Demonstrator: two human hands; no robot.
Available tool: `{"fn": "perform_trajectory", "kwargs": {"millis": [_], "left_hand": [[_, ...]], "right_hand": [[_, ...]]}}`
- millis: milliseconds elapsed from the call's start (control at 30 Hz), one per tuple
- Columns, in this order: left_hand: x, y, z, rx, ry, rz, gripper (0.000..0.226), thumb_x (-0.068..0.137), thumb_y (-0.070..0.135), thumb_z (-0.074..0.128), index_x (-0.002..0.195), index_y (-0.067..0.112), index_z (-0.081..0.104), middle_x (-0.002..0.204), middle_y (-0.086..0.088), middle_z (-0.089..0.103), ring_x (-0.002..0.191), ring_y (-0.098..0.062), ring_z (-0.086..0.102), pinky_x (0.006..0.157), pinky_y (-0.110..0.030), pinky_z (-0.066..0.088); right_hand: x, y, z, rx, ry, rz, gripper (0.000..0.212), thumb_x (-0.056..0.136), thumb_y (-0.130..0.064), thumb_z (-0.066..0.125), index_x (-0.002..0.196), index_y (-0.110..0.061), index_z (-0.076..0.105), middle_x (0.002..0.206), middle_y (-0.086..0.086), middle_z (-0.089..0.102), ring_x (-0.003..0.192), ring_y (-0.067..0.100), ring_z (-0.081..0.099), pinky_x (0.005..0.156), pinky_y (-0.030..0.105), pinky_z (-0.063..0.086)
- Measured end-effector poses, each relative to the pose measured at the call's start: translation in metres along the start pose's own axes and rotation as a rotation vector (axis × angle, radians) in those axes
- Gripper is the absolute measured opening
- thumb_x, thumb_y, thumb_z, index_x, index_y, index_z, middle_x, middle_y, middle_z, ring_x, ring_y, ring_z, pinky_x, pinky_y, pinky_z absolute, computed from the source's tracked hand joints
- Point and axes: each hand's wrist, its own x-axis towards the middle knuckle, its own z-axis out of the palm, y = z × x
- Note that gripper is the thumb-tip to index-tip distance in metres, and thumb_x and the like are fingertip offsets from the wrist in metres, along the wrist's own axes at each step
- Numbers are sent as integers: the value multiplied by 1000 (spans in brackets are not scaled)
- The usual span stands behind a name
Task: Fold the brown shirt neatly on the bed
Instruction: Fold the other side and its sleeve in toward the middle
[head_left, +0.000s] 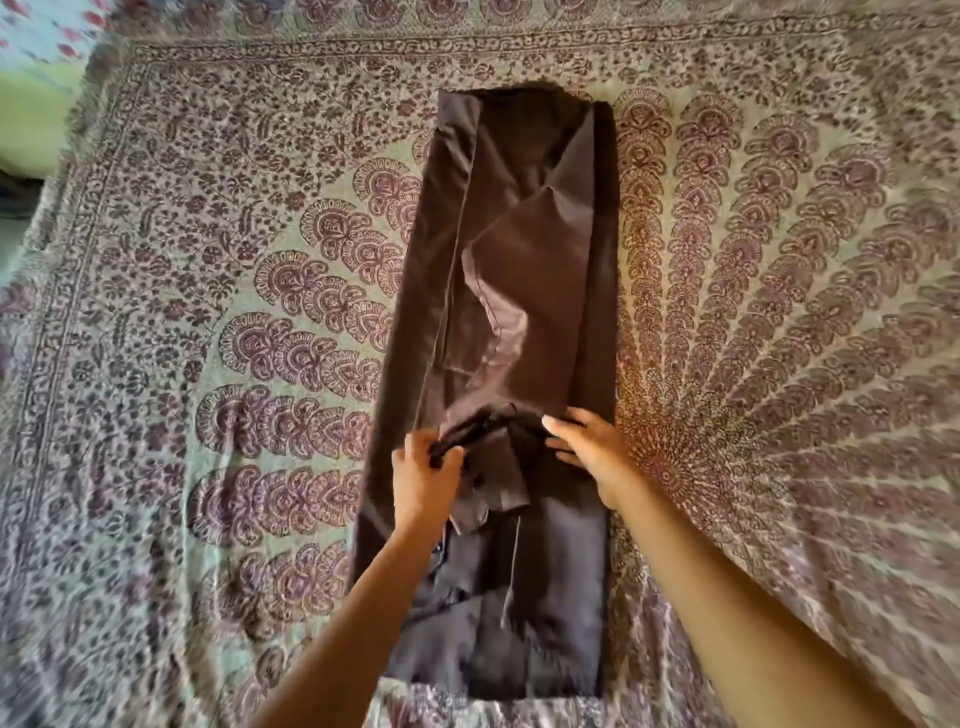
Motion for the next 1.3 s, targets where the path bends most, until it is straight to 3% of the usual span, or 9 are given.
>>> {"fn": "perform_trajectory", "kwargs": {"millis": [167,300,400,500,600,700,800,1133,1300], "left_hand": [[-5,-5,10,-130,58,-211,56,81,24,70,126,6,43,120,-15,53,113,-32,52,87,-30,40],[-1,-4,6,-262,-171,-231,49,69,30,78,108,4,63,94,-6,68,85,-23,67,71,-27,54],[-17,-9,4,-378,-447,-213,13,83,11,67,95,6,66,79,-5,67,61,-7,65,54,-17,51],[-29,-30,14,-305,-557,-216,12,79,8,72,86,14,63,83,-6,66,59,-1,64,60,-17,52],[-34,-50,24,-212,-545,-221,50,57,22,78,101,8,59,95,-9,68,79,-13,66,80,-31,55],[-36,-57,24,-64,-516,-206,62,51,26,79,105,6,56,98,-12,68,89,-24,64,82,-40,56],[-40,-47,19,-95,-551,-225,45,71,14,79,107,3,55,97,-10,63,86,-21,61,57,-23,52],[-57,-50,19,130,-448,-67,23,74,14,75,94,9,65,60,6,61,50,1,58,64,-20,52],[-62,-54,16,192,-270,-41,21,75,26,75,83,19,57,65,8,63,71,-15,64,67,-27,53]], "right_hand": [[-8,11,8,-379,-33,-141,21,77,-31,73,82,-13,64,74,3,63,66,12,54,62,28,42],[-17,10,10,-132,-1,-141,20,87,-13,58,68,-20,57,69,-4,58,68,9,53,59,21,41],[-19,19,-1,274,132,-14,27,88,-8,44,63,-17,51,56,-3,56,58,13,53,49,18,43],[-27,33,-13,78,142,-38,16,83,-18,56,70,-9,55,68,4,63,65,8,54,60,17,46],[-38,55,-22,-215,15,3,39,78,-35,70,97,-3,56,95,5,65,88,11,60,86,36,49],[-41,67,-27,-200,-44,-42,22,85,-11,65,105,-3,62,84,6,69,69,9,65,58,27,55],[-40,72,-29,-101,248,-179,4,85,-8,63,88,-8,61,68,2,59,63,10,55,46,14,43],[-40,95,-29,-567,589,-420,31,78,-28,54,85,0,65,68,20,66,59,30,59,54,28,34],[-49,96,-25,-645,568,-447,33,79,-27,70,100,-2,62,73,16,67,63,32,62,51,32,41]]}}
